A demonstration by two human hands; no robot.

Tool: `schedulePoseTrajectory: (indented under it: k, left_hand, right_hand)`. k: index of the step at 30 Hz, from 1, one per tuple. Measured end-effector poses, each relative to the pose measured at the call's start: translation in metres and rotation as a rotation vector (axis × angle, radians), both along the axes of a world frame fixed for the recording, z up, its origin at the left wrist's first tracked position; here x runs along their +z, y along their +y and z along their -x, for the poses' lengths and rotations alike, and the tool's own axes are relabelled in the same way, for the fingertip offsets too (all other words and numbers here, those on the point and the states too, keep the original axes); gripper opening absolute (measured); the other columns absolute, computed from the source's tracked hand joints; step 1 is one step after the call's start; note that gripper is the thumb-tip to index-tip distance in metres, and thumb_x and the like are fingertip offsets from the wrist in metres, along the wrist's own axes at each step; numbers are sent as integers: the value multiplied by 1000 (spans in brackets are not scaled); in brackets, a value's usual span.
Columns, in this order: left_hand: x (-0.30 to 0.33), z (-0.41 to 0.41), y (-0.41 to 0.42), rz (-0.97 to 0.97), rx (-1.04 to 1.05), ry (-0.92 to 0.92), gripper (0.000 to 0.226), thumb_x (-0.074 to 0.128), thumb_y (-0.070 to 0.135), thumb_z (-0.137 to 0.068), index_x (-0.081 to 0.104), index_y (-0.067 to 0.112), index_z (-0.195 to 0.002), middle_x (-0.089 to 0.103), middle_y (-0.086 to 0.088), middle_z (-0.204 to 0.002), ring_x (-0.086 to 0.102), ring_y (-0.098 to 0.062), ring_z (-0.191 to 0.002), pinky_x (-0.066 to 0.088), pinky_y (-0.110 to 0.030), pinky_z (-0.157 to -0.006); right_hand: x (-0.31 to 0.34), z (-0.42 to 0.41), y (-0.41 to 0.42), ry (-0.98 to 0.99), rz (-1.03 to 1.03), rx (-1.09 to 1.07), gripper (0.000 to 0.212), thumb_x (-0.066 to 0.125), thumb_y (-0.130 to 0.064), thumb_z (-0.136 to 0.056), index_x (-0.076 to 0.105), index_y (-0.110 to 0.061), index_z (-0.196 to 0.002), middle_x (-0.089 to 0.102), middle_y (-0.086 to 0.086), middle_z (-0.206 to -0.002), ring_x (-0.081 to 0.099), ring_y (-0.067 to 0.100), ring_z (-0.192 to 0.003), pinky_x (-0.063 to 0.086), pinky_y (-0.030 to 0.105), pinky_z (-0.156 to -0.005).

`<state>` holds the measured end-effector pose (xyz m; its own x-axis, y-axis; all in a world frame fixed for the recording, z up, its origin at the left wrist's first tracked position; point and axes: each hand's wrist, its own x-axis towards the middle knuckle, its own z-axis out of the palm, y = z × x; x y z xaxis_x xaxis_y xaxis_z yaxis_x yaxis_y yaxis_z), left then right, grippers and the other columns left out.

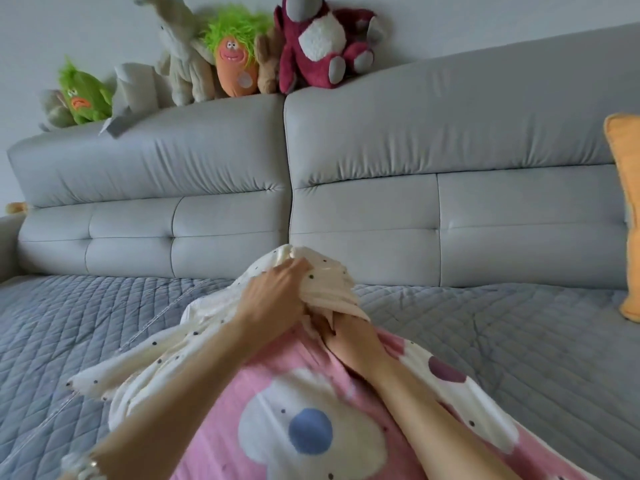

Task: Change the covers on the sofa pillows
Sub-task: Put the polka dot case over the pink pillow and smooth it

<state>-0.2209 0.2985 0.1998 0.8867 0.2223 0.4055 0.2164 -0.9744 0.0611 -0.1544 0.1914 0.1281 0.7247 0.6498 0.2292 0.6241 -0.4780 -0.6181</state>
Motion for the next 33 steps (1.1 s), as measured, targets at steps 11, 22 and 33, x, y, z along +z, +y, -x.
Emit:
schedulePoseTrajectory:
  k: [11,22,33]
  left_hand:
    - [51,-24,18,10,111,-99,25,47,10,-86,51,7,-111,59,-17,-105,57,-38,-92,42,-38,-67]
    - [76,-41,35,-84,63,36,18,46,0,-72,44,11,-58,55,-14,-73,59,-39,-79,49,-42,-68]
    - [46,-7,-59,-86,-454,91,28,49,9,-64,68,12,-84,58,-2,-82,57,-25,-77,42,-34,-67]
  right_hand:
    - [11,27,6,-196,-184,207,43,46,-25,-80,61,-2,-113,62,15,-118,54,29,-113,37,31,-100]
    - [34,38,24,83,-327,184,63,59,-25,-89,28,-9,-141,45,10,-139,45,25,-126,32,25,-101]
    - [59,32,38,224,-70,-395,55,0,12,-87,50,-8,-94,51,10,-87,58,23,-88,51,33,-72]
